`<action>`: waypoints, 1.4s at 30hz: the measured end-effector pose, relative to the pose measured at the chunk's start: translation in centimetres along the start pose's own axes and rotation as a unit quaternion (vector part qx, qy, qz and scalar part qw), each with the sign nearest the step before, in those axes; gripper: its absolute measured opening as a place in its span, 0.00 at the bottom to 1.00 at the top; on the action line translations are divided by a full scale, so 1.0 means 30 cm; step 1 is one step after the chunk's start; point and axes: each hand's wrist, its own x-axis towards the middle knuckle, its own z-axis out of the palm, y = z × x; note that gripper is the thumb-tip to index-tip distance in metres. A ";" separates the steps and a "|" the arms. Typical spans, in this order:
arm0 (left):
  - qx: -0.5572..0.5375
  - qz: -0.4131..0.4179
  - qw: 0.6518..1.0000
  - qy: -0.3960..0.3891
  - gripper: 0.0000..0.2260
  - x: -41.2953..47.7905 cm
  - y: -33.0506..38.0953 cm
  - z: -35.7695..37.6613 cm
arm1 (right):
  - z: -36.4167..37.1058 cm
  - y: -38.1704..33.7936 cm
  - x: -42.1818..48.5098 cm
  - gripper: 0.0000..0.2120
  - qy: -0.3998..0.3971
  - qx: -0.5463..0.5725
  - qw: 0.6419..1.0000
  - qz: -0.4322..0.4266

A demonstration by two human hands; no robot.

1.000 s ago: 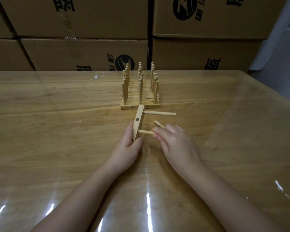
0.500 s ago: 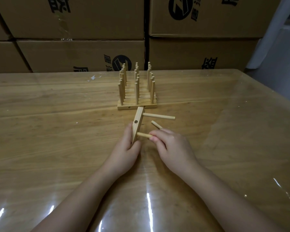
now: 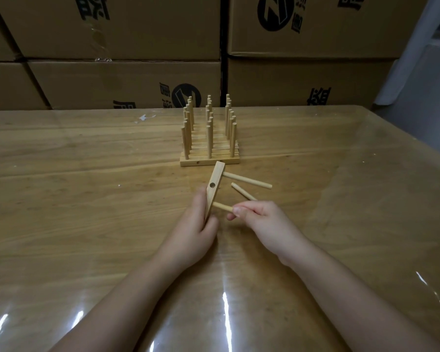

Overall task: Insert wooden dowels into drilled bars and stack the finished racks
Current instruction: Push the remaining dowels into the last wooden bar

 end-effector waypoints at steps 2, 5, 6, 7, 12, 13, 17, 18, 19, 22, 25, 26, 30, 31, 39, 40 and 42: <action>0.012 0.006 1.000 -0.001 0.26 -0.001 -0.001 -0.001 | 0.000 0.005 0.004 0.13 -0.005 0.029 1.000 0.009; 0.024 0.011 1.000 0.002 0.26 0.000 -0.006 -0.001 | 0.008 0.012 0.005 0.14 0.002 0.040 0.999 -0.008; 0.023 0.006 1.000 0.005 0.26 0.001 -0.006 -0.002 | 0.012 0.010 0.006 0.13 0.007 0.033 0.999 -0.020; 0.015 0.001 1.000 0.009 0.24 0.003 -0.004 -0.001 | 0.014 0.008 0.005 0.13 0.011 0.021 0.999 -0.033; -0.108 -0.019 0.994 0.011 0.15 0.013 0.003 -0.011 | 0.009 0.018 0.015 0.08 0.046 -0.060 0.990 -0.121; -0.132 -0.038 0.990 0.009 0.14 0.014 0.000 -0.016 | 0.004 0.023 0.016 0.11 0.073 -0.064 0.985 -0.140; -0.278 -0.145 0.948 0.058 0.09 0.031 -0.009 -0.045 | -0.058 0.047 0.038 0.15 0.252 -0.060 0.953 -0.158; -0.327 -0.170 0.926 0.080 0.10 0.034 -0.009 -0.053 | -0.074 0.056 0.047 0.14 0.276 -0.090 0.946 -0.142; -0.376 -0.191 0.901 0.099 0.12 0.039 -0.008 -0.060 | -0.086 0.068 0.057 0.12 0.283 -0.128 0.942 -0.123; -0.493 -0.213 0.834 0.127 0.17 0.044 -0.009 -0.072 | -0.091 0.097 0.078 0.13 0.233 -0.257 0.937 -0.049; -0.508 -0.205 0.826 0.135 0.13 0.046 -0.003 -0.078 | -0.068 0.109 0.088 0.19 0.180 -0.366 0.913 -0.031; -0.508 -0.203 0.826 0.138 0.12 0.047 -0.001 -0.078 | -0.063 0.107 0.092 0.17 0.180 -0.383 0.905 -0.038; -0.502 -0.205 0.827 0.146 0.12 0.049 0.000 -0.082 | -0.064 0.104 0.100 0.08 0.194 -0.360 0.911 -0.059; -0.498 -0.206 0.830 0.143 0.12 0.048 -0.002 -0.083 | -0.066 0.102 0.100 0.06 0.183 -0.312 0.930 -0.069; -0.486 -0.206 0.834 0.161 0.12 0.049 -0.008 -0.069 | -0.011 0.030 0.032 0.11 -0.069 -0.057 0.988 -0.128; -0.486 -0.203 0.834 0.165 0.13 0.048 -0.008 -0.070 | -0.003 0.026 0.024 0.13 -0.089 -0.071 0.985 -0.134; -0.494 -0.195 0.830 0.167 0.13 0.046 -0.007 -0.072 | 0.012 0.017 0.009 0.13 -0.100 -0.076 0.982 -0.139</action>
